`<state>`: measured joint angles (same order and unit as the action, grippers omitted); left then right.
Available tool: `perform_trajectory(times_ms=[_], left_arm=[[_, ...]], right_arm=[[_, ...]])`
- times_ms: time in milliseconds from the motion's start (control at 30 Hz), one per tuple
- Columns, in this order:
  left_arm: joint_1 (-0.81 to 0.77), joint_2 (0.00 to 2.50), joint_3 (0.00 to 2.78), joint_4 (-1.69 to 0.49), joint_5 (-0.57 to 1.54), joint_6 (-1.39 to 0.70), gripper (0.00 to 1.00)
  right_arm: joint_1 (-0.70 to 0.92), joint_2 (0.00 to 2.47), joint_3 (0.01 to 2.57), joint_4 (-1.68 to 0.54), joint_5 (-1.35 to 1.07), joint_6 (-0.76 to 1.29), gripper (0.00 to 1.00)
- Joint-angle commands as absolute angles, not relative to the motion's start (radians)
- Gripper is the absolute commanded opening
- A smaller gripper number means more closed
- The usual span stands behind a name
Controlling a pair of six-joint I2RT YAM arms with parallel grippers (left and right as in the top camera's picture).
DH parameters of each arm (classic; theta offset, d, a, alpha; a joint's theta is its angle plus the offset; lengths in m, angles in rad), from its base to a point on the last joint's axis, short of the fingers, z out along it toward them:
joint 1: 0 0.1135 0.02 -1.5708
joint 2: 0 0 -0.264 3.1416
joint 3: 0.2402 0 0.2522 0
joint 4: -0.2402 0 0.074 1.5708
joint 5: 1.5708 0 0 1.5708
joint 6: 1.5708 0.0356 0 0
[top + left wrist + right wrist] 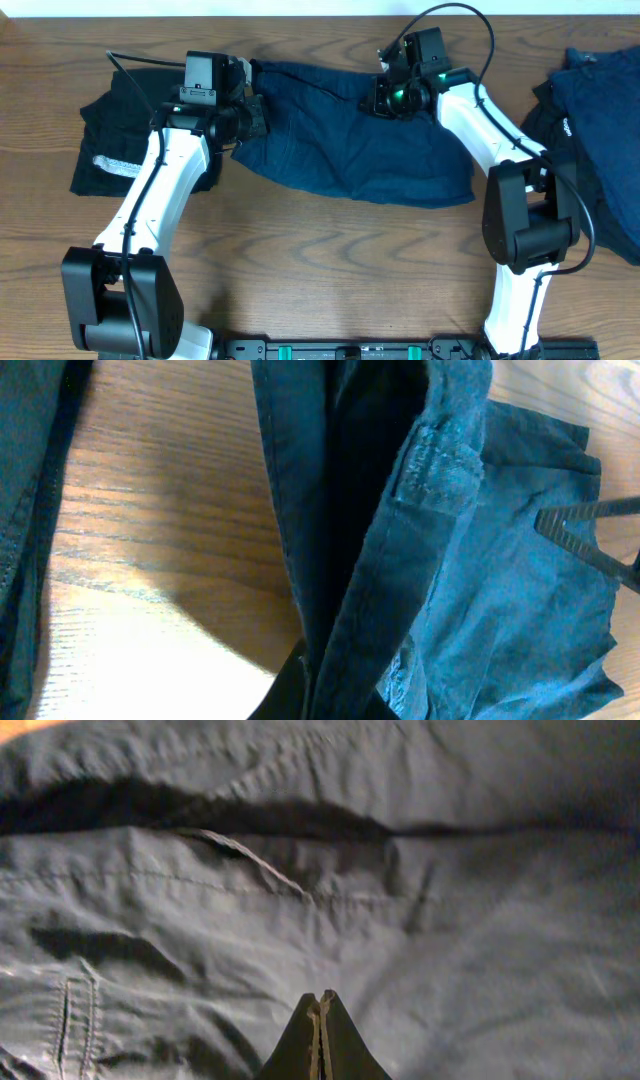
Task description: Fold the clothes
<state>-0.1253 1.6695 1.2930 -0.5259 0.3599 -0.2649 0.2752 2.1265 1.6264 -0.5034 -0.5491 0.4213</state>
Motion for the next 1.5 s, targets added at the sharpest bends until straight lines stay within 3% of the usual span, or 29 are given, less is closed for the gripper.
perform_trajectory(times_ms=[0, 167, 433, 767, 967, 1133, 1200, 1233, 1333, 1400, 1467], left_arm=[[-0.126, 1.653, 1.327, -0.522, 0.355, -0.263, 0.06], [-0.126, 1.653, 1.327, -0.523, 0.355, -0.263, 0.06], [-0.126, 1.653, 1.327, -0.532, 0.355, -0.263, 0.06], [-0.192, 1.701, 1.325, -0.579, 0.286, -0.264, 0.06], [-0.231, 1.803, 1.325, -0.609, 0.101, -0.263, 0.06], [-0.209, 1.835, 1.325, -0.691, 0.010, -0.263, 0.07], [-0.199, 1.835, 1.325, -0.715, 0.010, -0.263, 0.17], [-0.196, 1.835, 1.325, -0.726, 0.010, -0.263, 0.33], [-0.195, 1.835, 1.325, -0.752, 0.011, -0.263, 0.49], [-0.195, 1.835, 1.325, -0.763, 0.015, -0.263, 0.69], [-0.195, 1.835, 1.325, -0.762, 0.023, -0.263, 0.76]], right_arm=[[0.313, 2.178, 1.634, -0.476, -0.522, 0.434, 0.01], [0.359, 2.246, 1.634, -0.435, -0.423, 0.460, 0.01], [0.378, 2.305, 1.639, -0.383, -0.480, 0.430, 0.01], [0.237, 2.085, 1.674, -0.631, -0.474, 0.263, 0.17], [0.172, 2.043, 1.674, -0.781, -0.465, 0.192, 0.19], [0.149, 2.047, 1.673, -0.886, -0.280, 0.148, 0.20], [0.147, 2.047, 1.673, -0.908, -0.212, 0.128, 0.19], [0.147, 2.047, 1.673, -0.914, -0.193, 0.125, 0.19], [0.147, 2.047, 1.671, -0.919, -0.172, 0.125, 0.20], [0.147, 2.047, 1.669, -0.913, -0.172, 0.125, 0.19], [0.147, 2.047, 1.665, -0.900, -0.171, 0.125, 0.20]])
